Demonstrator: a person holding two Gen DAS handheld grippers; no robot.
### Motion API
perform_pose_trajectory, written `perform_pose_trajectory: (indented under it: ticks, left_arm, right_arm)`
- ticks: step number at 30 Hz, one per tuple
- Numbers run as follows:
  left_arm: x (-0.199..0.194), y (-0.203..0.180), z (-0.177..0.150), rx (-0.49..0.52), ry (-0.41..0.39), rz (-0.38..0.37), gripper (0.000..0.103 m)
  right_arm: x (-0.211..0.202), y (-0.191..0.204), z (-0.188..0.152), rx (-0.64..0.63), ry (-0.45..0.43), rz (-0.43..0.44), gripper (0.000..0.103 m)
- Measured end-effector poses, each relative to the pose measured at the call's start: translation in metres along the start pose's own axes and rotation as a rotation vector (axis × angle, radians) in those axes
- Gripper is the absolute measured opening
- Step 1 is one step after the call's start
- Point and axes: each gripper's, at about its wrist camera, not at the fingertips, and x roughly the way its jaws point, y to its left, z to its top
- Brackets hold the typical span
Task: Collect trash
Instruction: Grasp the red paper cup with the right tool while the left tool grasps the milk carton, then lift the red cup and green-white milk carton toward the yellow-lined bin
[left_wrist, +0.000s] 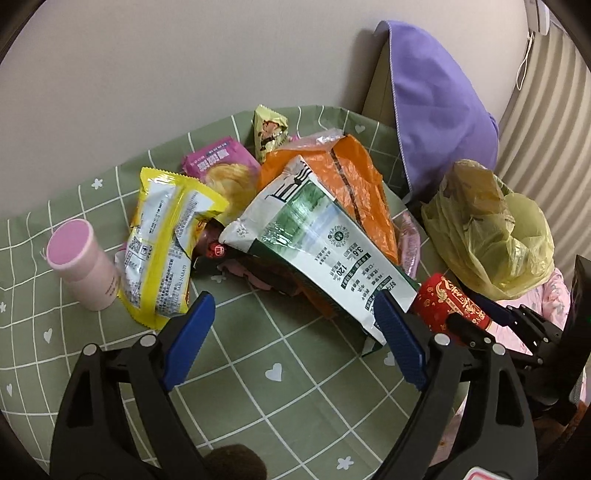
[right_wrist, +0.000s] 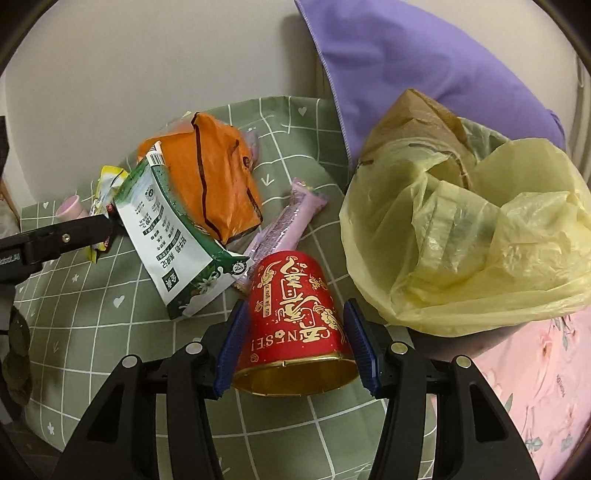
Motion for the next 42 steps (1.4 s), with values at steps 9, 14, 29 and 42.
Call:
perform_pose_trajectory:
  ticks: [9, 14, 29, 42]
  left_arm:
    - [0.007, 0.017, 0.005, -0.095, 0.041, -0.002, 0.083]
    - [0.012, -0.001, 0.022, -0.115, 0.047, -0.043, 0.083]
    - [0.016, 0.008, 0.010, -0.211, 0.071, -0.070, 0.083]
    - [0.066, -0.011, 0.059, -0.273, 0.163, 0.002, 0.083]
  right_arm:
    - [0.006, -0.006, 0.005, -0.092, 0.038, 0.085, 0.050]
    - [0.009, -0.022, 0.006, -0.034, 0.081, 0.184, 0.052]
    - [-0.014, -0.028, 0.014, -0.029, 0.058, 0.201, 0.043]
    - [-0.028, -0.036, 0.006, -0.020, 0.048, 0.146, 0.043]
